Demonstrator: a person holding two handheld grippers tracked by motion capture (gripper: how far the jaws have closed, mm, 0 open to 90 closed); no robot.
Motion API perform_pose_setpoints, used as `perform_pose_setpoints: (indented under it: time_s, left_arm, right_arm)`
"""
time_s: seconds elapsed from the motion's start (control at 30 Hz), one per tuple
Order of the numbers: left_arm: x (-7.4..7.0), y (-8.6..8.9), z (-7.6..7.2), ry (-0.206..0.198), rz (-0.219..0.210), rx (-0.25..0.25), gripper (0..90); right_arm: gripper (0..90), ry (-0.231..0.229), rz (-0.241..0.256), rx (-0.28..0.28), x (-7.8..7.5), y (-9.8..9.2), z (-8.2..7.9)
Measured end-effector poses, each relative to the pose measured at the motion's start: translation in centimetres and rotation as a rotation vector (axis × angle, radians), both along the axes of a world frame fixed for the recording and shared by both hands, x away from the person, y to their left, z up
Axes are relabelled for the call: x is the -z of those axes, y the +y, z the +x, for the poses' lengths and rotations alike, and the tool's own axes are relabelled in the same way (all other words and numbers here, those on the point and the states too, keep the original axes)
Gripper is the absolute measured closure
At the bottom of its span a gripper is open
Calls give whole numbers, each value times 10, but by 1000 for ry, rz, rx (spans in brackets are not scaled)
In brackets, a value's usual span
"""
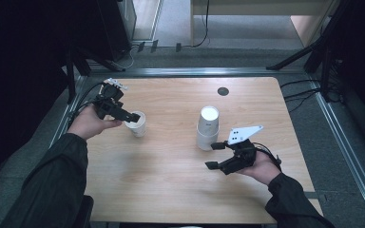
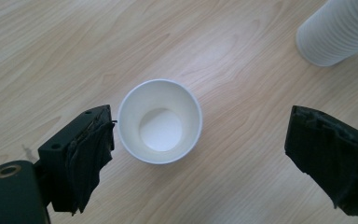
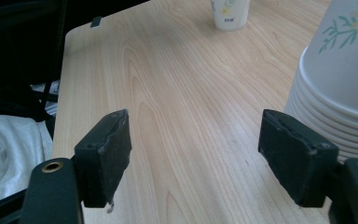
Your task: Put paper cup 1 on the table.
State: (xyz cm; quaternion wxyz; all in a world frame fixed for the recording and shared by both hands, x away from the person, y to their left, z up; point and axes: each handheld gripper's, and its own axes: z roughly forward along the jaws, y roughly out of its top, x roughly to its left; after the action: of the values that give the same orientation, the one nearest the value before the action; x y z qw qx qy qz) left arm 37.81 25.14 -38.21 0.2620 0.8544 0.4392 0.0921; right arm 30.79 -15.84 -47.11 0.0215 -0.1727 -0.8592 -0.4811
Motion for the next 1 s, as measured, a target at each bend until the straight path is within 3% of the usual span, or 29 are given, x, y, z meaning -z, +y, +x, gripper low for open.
perform_pose_setpoints:
  time_s: [0.27,0.43,0.57,0.67,0.77,0.9,1.0]
  left_arm:
    - [3,-3,-24,-41,-76,3,85]
    - [6,-3,-39,-72,-148,7,86]
    - [9,-8,-51,-107,-150,14,87]
    - [12,-13,-60,-129,-192,26,87]
    - [15,-17,-67,-145,-207,44,88]
    - [20,-21,-74,-177,-231,31,88]
    - [24,-23,-74,-165,-240,34,88]
  right_arm:
    - [239,-8,-12,-1,-4,0,-1]
    - [252,-28,-31,3,-7,0,-2]
    - [256,-37,-36,10,-8,-1,-2]
    - [265,-30,-40,15,-9,-3,-2]
    - [273,-32,-46,24,-10,-4,-1]
    - [289,-38,-71,45,-12,-8,-1]
    - [296,-39,-80,59,-12,-8,0]
